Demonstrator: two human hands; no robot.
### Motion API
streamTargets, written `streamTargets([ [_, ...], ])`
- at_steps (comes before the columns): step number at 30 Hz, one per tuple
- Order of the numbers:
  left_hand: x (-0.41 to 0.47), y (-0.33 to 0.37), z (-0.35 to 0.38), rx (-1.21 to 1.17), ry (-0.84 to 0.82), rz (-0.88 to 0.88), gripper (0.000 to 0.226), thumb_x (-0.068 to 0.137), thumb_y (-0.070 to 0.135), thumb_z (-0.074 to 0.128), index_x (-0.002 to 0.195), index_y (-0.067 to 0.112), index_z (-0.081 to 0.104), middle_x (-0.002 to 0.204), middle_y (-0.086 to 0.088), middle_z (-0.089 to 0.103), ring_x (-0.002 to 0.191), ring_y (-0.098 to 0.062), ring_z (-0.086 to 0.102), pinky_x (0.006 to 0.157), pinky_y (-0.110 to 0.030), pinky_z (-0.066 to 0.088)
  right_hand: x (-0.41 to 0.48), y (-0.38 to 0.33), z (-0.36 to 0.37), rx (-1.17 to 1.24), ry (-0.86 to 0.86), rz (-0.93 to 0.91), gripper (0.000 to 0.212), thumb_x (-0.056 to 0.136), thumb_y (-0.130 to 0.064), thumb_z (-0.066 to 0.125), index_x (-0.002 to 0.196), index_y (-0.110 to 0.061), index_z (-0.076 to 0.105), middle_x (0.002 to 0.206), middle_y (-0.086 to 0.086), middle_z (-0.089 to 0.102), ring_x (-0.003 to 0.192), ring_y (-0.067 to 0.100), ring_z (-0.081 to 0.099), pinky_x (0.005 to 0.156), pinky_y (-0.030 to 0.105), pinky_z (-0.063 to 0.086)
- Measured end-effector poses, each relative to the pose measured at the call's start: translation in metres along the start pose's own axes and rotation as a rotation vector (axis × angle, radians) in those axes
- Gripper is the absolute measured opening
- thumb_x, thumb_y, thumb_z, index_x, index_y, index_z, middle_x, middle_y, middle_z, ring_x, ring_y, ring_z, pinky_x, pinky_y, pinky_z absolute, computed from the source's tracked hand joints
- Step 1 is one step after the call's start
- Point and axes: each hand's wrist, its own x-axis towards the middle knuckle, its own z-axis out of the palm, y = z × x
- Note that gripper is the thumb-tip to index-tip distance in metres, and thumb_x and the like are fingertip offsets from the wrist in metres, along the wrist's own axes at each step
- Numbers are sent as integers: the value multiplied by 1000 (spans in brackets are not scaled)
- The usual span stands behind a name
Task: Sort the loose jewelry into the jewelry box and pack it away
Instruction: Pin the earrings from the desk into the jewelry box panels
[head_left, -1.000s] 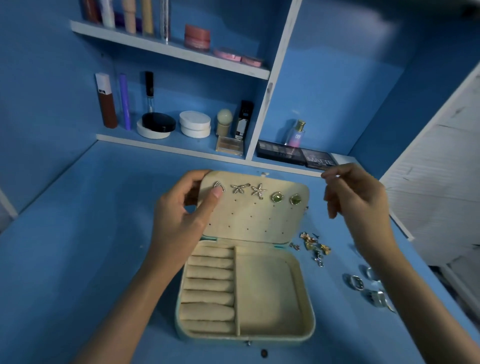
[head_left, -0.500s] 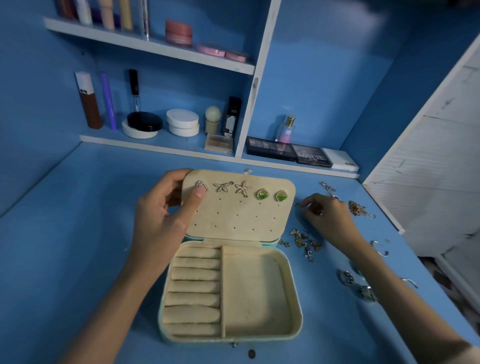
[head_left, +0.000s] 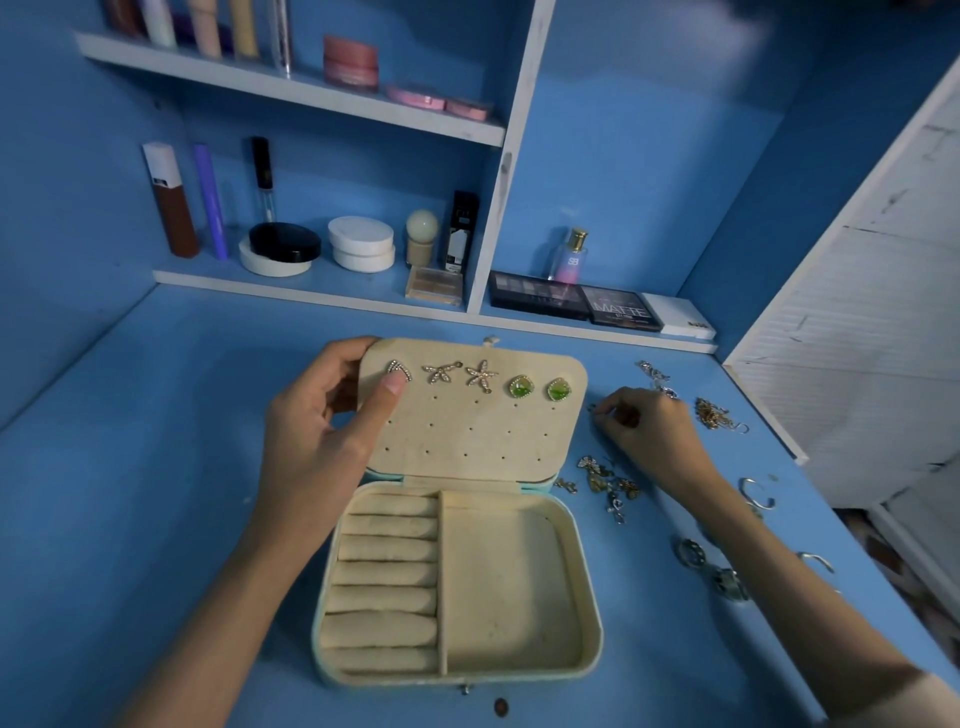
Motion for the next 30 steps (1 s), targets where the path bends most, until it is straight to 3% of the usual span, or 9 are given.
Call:
streamTargets([
  [4, 0, 0, 1, 5, 4, 4, 16, 82, 27, 64, 96, 34, 63, 91, 13, 71, 85, -4, 65, 72, -13, 47, 3, 1, 1, -9, -33, 8, 8, 86, -10, 63, 86, -8, 70, 82, 8, 68, 74, 19, 59, 67, 21, 43],
  [8, 0, 0, 0, 5, -2, 3, 18, 79, 36, 64, 97, 35, 64, 92, 12, 71, 87, -5, 65, 73, -14, 48, 0, 0, -8, 31, -85, -11, 5, 86, -9, 62, 83, -10, 67, 78, 3, 65, 70, 12, 56, 62, 6, 41],
  [13, 0, 0, 1, 12, 3, -1, 15, 82, 27, 63, 97, 30, 64, 88, 13, 71, 82, -3, 63, 71, -12, 46, -3, -1, -20, -141, -197, -118, 6, 82, -4, 61, 84, -5, 66, 80, 3, 61, 73, 16, 52, 63, 3, 37],
  [18, 0, 0, 1, 11, 8, 2, 15, 83, 26, 62, 97, 30, 64, 88, 13, 71, 82, -3, 63, 72, -13, 46, -8, 2, -16, -150, -129, -183, 10, 83, -3, 62, 89, -3, 69, 86, 7, 64, 76, 16, 52, 65, 11, 34],
  [21, 0, 0, 2, 12, 9, 4, 15, 83, 24, 62, 97, 29, 64, 88, 15, 71, 82, -2, 63, 72, -12, 46, -11, 5, -14, -54, -78, -162, 8, 82, -2, 65, 84, -6, 71, 82, 4, 64, 74, 15, 54, 71, 19, 41],
  [25, 0, 0, 2, 17, 13, 4, 16, 83, 24, 62, 97, 29, 64, 88, 16, 71, 82, -2, 63, 72, -12, 46, -9, 11, -14, 63, -86, -59, 7, 82, -9, 69, 86, -13, 71, 80, -2, 64, 72, 7, 55, 66, 7, 40],
  [30, 1, 1, 2, 9, 14, -4, 16, 82, 25, 62, 98, 29, 63, 89, 16, 71, 84, -3, 64, 73, -12, 47, -10, 15, -10, 84, -39, -56, 7, 80, -9, 72, 80, -16, 73, 78, -5, 62, 72, 3, 54, 67, 6, 38],
])
